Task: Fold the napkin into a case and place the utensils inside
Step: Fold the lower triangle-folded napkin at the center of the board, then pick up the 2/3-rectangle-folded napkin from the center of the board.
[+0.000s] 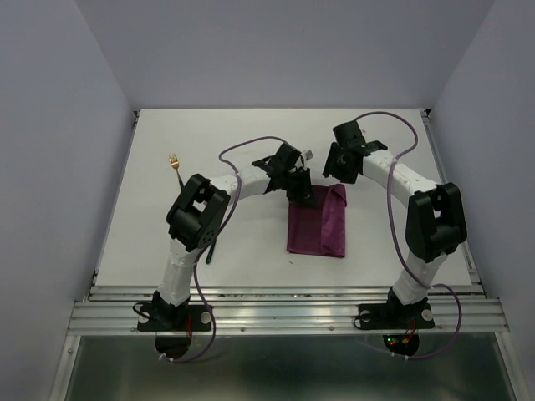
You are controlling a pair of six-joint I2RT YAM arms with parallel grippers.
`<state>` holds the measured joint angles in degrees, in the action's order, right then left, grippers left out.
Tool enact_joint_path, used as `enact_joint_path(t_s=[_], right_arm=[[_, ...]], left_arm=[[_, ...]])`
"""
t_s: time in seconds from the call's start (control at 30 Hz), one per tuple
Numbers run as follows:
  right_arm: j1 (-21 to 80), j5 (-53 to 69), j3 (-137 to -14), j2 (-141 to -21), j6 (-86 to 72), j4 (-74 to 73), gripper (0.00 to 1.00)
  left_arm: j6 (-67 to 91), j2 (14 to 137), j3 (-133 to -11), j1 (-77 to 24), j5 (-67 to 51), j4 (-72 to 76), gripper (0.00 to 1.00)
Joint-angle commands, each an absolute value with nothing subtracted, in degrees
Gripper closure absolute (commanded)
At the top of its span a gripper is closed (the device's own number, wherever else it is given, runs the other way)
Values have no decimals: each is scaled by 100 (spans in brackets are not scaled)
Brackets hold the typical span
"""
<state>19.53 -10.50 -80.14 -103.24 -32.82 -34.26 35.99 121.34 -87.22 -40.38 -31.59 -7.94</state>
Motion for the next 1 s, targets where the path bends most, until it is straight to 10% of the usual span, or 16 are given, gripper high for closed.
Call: enact_joint_path(t_s=[0.0,0.23,0.47,0.97], right_arm=[[1872,-1151,-7884,-10160,-3322,-3384,42],[1819,-1107,-7822,-10169,-3270,-3393,48],[1249,-714,-7261,-9774,-3515,-3068,79],[984,-291,-7040,-10388,-3463,-2690,89]], left_arm=[[3586,12032,-9096,-4113,-3305,-721,100],[3560,12085,-9132,-4105,-3199,-791,100],[3577,12120,-9377,-4113,-3164,-878,100],[3094,12840,-10424,-4017,-2426,-1969,100]])
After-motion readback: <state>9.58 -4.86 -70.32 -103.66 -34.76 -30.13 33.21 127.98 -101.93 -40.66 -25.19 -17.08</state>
